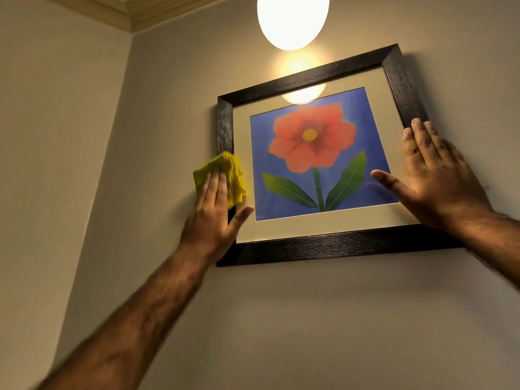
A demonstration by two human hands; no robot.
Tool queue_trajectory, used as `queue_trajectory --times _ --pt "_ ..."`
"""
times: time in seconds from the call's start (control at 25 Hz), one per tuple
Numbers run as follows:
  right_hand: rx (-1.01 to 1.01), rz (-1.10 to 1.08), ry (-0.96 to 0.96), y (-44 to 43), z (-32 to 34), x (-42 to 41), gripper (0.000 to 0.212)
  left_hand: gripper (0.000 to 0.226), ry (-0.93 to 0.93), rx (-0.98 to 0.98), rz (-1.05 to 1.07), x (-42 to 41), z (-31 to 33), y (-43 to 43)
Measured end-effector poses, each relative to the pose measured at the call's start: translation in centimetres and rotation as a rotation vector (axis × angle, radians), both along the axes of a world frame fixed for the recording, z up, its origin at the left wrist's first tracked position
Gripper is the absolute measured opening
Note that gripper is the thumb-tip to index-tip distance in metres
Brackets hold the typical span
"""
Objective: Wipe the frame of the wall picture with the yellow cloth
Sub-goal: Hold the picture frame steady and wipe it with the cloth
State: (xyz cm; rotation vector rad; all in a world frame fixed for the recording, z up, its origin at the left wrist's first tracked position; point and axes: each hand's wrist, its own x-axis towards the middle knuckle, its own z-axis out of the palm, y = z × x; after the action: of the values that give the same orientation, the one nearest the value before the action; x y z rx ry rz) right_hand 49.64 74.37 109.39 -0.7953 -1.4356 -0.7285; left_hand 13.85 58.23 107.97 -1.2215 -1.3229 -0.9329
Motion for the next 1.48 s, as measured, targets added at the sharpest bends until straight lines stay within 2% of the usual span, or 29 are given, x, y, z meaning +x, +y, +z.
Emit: queue_trajectory --times 0.2,0.32,0.44,0.68,0.76,0.84,0.96,1.08,1.32,1.4,1.48 --pt "-0.008 0.000 0.004 0.0 0.0 -0.1 0.109 0.096 -0.045 -0.086 0.007 -0.7 -9.9 -0.3" --pt "-0.014 0.003 -0.011 -0.2 0.0 0.0 0.110 0.095 -0.046 -0.140 0.017 -0.7 -11.8 -0.8" --pt "-0.016 0.003 -0.007 -0.4 0.0 -0.1 0.110 0.099 -0.042 -0.099 -0.023 -0.1 -7.8 -0.8" --pt "-0.006 -0.015 -0.002 -0.3 0.0 -0.1 0.109 0.108 -0.147 -0.064 -0.014 1.5 9.9 -0.1" --pt "-0.001 -0.022 0.002 -0.2 0.0 -0.1 0.108 0.107 -0.148 -0.072 0.026 1.5 12.8 0.0" --pt "0.004 -0.022 0.001 -0.2 0.0 -0.1 0.108 0.105 -0.128 -0.051 0.030 1.3 13.1 0.3" --pt "0.006 -0.015 0.002 -0.3 -0.1 -0.1 0.109 0.105 -0.104 -0.007 0.014 1.0 9.0 0.9" --pt "0.011 -0.009 -0.001 -0.2 -0.1 -0.1 0.109 0.101 -0.055 0.008 0.015 0.7 2.0 0.9" --pt "0.013 -0.004 0.001 0.0 -0.1 -0.1 0.109 0.093 -0.075 -0.107 0.018 -0.6 -12.9 0.2" --pt "0.012 0.001 0.000 -0.2 0.0 -0.1 0.109 0.091 -0.073 -0.145 0.029 -1.1 -14.7 -0.2" --pt "0.001 0.003 -0.008 -0.4 0.0 -0.1 0.109 0.094 -0.052 -0.163 0.045 -1.2 -13.7 -0.7"
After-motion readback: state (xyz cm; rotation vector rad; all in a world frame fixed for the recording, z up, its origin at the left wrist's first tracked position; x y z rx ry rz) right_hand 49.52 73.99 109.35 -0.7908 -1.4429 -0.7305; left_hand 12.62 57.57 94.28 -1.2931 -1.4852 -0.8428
